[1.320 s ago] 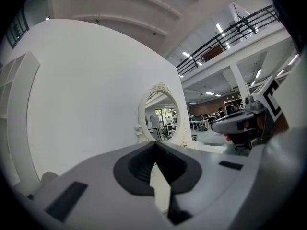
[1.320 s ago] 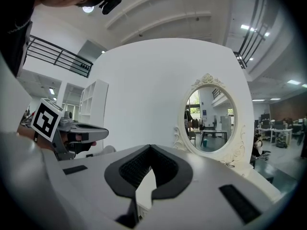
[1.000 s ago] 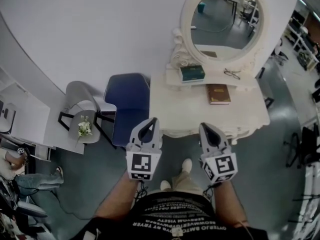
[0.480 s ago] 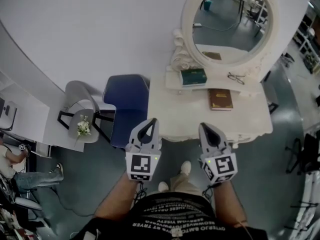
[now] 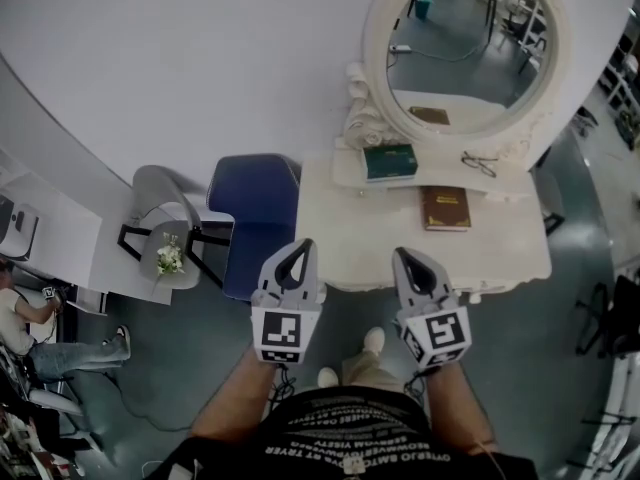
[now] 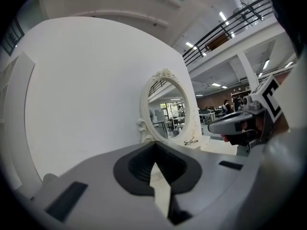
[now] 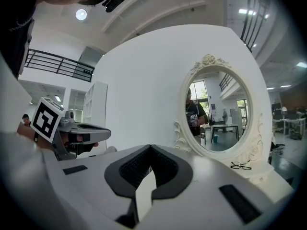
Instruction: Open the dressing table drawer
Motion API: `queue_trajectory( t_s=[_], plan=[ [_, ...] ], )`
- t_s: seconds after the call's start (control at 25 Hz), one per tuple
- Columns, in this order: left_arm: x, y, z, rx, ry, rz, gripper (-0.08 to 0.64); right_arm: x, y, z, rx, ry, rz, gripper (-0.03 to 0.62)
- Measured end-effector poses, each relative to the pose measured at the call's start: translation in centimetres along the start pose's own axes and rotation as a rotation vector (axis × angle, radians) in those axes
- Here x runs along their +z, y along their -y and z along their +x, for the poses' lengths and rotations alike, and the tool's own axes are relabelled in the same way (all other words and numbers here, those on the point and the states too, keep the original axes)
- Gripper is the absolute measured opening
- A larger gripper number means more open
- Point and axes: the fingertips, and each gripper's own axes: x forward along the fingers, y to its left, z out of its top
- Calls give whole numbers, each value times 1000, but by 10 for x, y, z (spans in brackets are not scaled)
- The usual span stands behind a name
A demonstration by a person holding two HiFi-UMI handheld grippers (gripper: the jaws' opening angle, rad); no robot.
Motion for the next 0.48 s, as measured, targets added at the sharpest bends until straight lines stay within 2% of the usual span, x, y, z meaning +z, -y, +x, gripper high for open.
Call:
queue_trajectory(
  t_s=[0.48],
  plan=[
    [-4, -12, 24, 38, -17, -14, 3, -2, 12, 32, 53, -14, 0, 2]
  ],
)
